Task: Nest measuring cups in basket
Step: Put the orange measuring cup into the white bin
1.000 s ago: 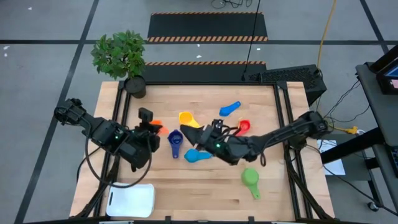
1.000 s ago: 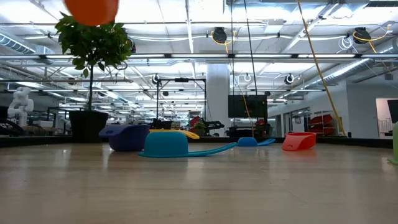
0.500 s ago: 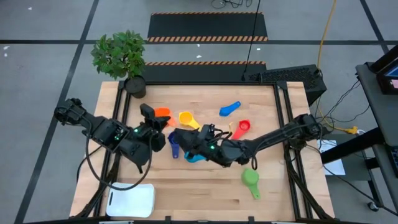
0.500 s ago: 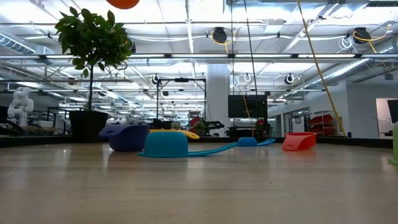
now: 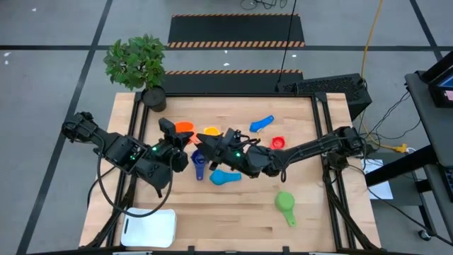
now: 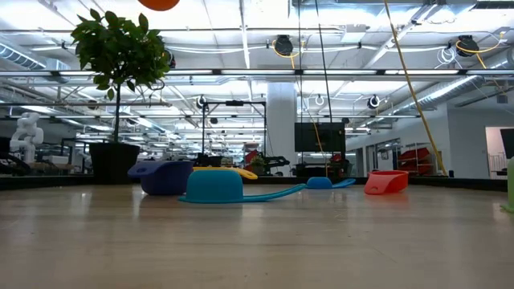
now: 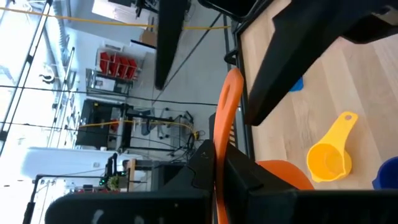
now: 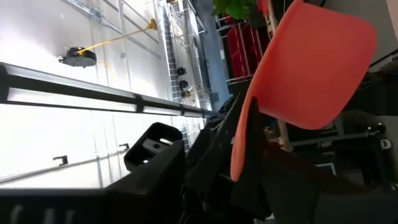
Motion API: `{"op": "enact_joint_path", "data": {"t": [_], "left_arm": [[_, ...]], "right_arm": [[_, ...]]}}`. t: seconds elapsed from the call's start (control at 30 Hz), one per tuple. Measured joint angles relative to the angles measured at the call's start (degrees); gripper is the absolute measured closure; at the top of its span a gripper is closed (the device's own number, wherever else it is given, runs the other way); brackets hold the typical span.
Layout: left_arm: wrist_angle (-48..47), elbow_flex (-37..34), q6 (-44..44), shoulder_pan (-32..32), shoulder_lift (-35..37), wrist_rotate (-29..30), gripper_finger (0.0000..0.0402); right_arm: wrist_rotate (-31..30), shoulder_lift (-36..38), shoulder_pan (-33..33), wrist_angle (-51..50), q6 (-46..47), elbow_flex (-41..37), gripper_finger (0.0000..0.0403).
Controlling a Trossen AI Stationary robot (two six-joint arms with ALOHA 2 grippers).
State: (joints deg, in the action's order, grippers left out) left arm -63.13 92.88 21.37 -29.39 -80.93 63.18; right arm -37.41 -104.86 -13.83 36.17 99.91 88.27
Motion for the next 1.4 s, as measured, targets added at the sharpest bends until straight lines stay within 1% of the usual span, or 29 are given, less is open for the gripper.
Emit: {"op": "enact_joint_path", "data": {"t": [0.07, 0.3, 0.37, 0.47, 0.6, 0.7, 0.77, 0.87, 0.97, 1.03, 1.1, 1.23, 1.3, 1.4], "left_arm": [[0.0, 0.0, -0.02, 0.0, 0.0, 0.0, 0.0389], [-0.04, 0.0, -0.04, 0.0, 0.0, -0.02, 0.0389], [-0.2, 0.0, -0.02, 0.0, -0.02, -0.11, 0.0387], [-0.11, 0.0, -0.96, 0.0, -0.02, -0.12, 0.0371], [-0.11, 0.0, -4.73, -0.07, 0.02, -0.22, 0.0325], [-0.11, 0.0, -11.97, -0.82, 1.0, -1.51, 0.0282], [-0.08, 0.0, -18.36, -1.39, 2.2, -3.32, 0.0255], [-0.95, 0.0, -30.56, -1.87, 4.2, -6.52, 0.0226], [-3.97, 0.0, -43.71, -1.86, 7.28, -11.89, 0.0219], [-6.24, 0.0, -51.79, -1.86, 9.86, -17.4, 0.0226], [-7.86, 0.0, -57.89, -1.86, 12.62, -23.4, 0.0238], [-6.93, 0.0, -64.25, -2.25, 18.21, -34.45, 0.0265], [-6.16, 0.0, -67.77, -2.79, 21.12, -38.14, 0.0276], [-6.47, 0.0, -75.7, -3.73, 24.99, -40.85, 0.0286]], "right_arm": [[0.05, 0.0, 0.22, -0.69, 0.09, 0.0, 0.0249], [0.04, 0.0, 0.31, -1.84, 0.01, 0.0, 0.0366], [0.04, 0.0, 0.32, -2.59, -0.08, 0.0, 0.0391], [0.07, 0.0, 0.45, -2.76, -0.34, 0.02, 0.0396], [0.08, 0.0, 1.18, -4.24, -1.49, 0.02, 0.04], [0.42, 0.13, 2.15, -4.62, -3.2, 0.02, 0.0401], [2.15, 0.24, 3.0, -4.36, -4.34, 0.02, 0.0401], [6.4, 0.31, 4.36, -4.34, -6.0, 0.02, 0.0402], [13.06, 0.31, 5.75, -5.12, -8.5, 0.02, 0.0402], [19.2, 0.31, 6.78, -5.39, -10.83, 0.02, 0.0402], [24.29, 0.31, 7.54, -5.52, -12.21, 0.02, 0.0402], [28.62, 0.31, 8.26, -7.5, -13.92, 0.02, 0.0402], [31.48, 0.33, 8.5, -10.95, -14.13, 0.07, 0.0402], [36.08, 0.33, 8.62, -16.21, -14.52, 0.04, 0.0402]]}}
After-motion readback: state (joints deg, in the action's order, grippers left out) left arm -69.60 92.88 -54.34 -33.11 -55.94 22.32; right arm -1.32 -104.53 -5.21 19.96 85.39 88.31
